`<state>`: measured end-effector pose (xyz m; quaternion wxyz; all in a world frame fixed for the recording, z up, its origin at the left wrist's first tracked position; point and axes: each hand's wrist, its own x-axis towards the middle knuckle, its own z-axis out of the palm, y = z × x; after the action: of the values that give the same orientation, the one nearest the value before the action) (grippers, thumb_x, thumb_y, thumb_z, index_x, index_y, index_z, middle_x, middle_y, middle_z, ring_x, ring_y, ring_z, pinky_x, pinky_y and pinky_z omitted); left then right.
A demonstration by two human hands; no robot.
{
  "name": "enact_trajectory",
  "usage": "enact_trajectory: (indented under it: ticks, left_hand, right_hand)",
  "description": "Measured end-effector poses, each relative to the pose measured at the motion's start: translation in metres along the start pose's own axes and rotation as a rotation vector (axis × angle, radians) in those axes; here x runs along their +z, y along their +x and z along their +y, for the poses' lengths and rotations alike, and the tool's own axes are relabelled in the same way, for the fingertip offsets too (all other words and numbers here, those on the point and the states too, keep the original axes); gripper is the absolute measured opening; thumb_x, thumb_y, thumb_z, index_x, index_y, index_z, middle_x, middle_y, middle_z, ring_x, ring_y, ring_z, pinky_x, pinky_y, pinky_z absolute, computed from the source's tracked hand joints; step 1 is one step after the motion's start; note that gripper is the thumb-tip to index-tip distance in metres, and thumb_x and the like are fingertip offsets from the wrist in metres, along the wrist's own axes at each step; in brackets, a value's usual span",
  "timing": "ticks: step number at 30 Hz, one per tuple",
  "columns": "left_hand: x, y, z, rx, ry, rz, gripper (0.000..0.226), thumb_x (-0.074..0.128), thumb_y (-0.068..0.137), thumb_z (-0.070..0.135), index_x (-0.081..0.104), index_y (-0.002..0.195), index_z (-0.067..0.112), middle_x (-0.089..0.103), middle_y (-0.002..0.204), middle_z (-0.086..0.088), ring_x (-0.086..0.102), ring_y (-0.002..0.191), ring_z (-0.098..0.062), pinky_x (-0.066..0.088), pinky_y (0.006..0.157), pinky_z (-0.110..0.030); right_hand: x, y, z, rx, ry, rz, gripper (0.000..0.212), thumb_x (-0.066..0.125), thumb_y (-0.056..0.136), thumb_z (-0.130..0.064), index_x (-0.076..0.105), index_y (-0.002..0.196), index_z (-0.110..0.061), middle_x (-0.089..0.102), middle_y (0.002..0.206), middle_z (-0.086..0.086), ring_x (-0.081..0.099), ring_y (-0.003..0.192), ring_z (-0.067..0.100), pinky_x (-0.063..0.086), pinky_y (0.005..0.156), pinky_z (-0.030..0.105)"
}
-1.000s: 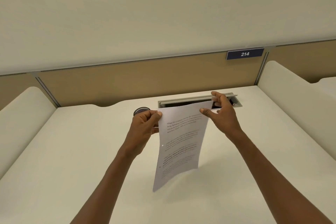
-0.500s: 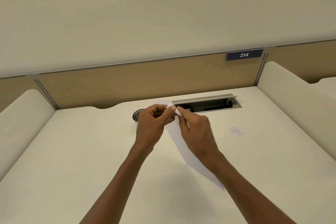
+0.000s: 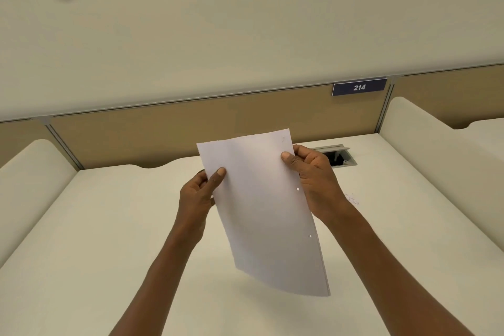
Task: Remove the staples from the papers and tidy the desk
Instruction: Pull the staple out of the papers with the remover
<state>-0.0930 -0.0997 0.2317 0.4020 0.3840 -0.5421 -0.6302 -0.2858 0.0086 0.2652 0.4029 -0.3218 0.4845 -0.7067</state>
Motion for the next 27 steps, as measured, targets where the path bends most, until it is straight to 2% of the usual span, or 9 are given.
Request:
enact_trajectory:
  ticks: [5, 13, 23, 27]
  left_hand:
    - [-0.007, -0.003, 0.0, 0.027, 0.018, 0.108, 0.033, 0.078, 0.085, 0.032, 0.071, 0.106, 0.008, 0.078, 0.101, -0.004, 0.073, 0.088, -0.021, 0.058, 0.076, -0.034]
    - [-0.011, -0.006, -0.001, 0.05, 0.034, 0.131, 0.035, 0.078, 0.084, 0.032, 0.068, 0.099, 0.002, 0.076, 0.095, -0.008, 0.066, 0.075, -0.02, 0.052, 0.066, -0.031]
    - [-0.012, -0.008, -0.005, 0.05, 0.026, 0.121, 0.03, 0.076, 0.087, 0.032, 0.071, 0.102, 0.007, 0.077, 0.099, -0.008, 0.069, 0.078, -0.02, 0.055, 0.065, -0.03]
    - [-0.016, -0.012, -0.012, 0.003, 0.02, 0.056, 0.032, 0.075, 0.087, 0.032, 0.072, 0.107, 0.007, 0.077, 0.103, -0.008, 0.072, 0.086, -0.025, 0.056, 0.075, -0.037]
  right_hand:
    - [-0.006, 0.005, 0.004, 0.017, 0.032, 0.039, 0.02, 0.058, 0.095, -0.012, 0.068, 0.111, -0.007, 0.073, 0.108, 0.014, 0.07, 0.089, 0.026, 0.057, 0.081, 0.038]
    - [-0.006, 0.007, 0.012, 0.048, 0.068, 0.063, 0.018, 0.057, 0.095, -0.01, 0.068, 0.109, -0.005, 0.072, 0.105, 0.015, 0.068, 0.086, 0.026, 0.058, 0.076, 0.036]
    - [-0.009, 0.011, 0.019, 0.035, 0.045, 0.075, 0.018, 0.058, 0.095, -0.011, 0.068, 0.108, -0.007, 0.073, 0.106, 0.014, 0.068, 0.085, 0.024, 0.057, 0.08, 0.039]
    - [-0.012, 0.015, 0.026, 0.044, 0.036, 0.105, 0.016, 0.058, 0.094, -0.011, 0.07, 0.106, -0.008, 0.074, 0.102, 0.012, 0.068, 0.083, 0.025, 0.056, 0.081, 0.04]
